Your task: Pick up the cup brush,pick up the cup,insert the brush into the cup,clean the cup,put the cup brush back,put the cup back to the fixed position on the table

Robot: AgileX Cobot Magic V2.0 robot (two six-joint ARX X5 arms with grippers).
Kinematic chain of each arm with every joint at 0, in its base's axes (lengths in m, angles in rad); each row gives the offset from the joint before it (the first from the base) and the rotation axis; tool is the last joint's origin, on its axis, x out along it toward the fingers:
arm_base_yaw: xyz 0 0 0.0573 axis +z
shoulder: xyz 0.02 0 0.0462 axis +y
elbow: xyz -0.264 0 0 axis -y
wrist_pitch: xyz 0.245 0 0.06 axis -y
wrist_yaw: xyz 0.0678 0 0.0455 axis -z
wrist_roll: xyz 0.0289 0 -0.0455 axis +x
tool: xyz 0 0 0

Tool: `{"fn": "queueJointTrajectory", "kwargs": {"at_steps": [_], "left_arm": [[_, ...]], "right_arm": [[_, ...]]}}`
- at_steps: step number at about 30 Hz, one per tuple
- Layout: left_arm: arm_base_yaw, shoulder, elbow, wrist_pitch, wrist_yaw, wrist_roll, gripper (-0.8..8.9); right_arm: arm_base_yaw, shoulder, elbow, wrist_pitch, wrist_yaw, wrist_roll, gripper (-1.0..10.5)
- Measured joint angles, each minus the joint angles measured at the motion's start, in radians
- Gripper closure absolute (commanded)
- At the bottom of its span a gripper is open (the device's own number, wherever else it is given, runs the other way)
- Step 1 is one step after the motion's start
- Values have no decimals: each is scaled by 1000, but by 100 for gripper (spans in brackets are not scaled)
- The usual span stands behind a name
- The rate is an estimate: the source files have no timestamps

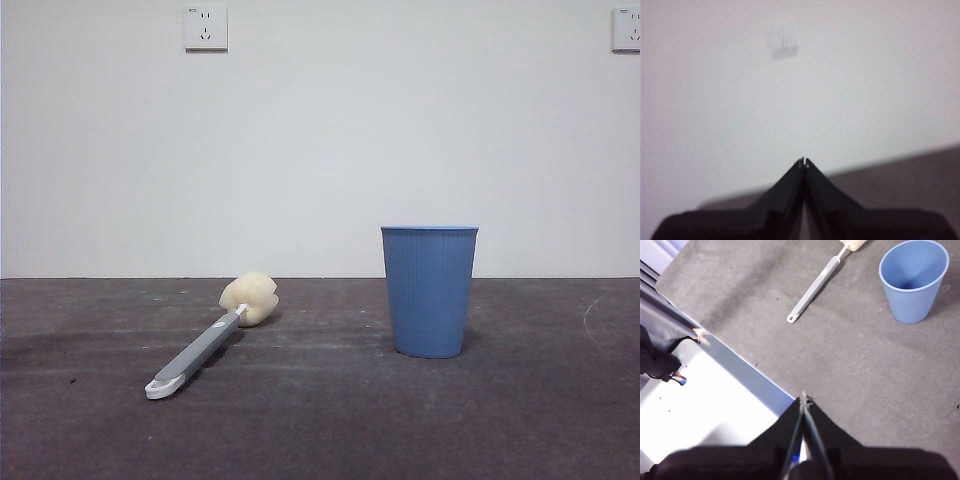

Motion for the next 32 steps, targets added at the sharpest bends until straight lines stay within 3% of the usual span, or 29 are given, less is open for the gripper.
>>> {"fn": "queueJointTrajectory", "kwargs": {"at_steps": [14, 21, 32], "left_arm": [[89, -282, -423, -78, 0, -24, 817], [90, -322, -436, -230, 0, -58, 817], [90, -321, -436, -235, 4, -97, 817]], "right_arm": [[0, 0, 0, 0, 0, 0, 945], [0, 0, 0, 0, 0, 0, 945], [0, 0, 0, 0, 0, 0, 945]]}}
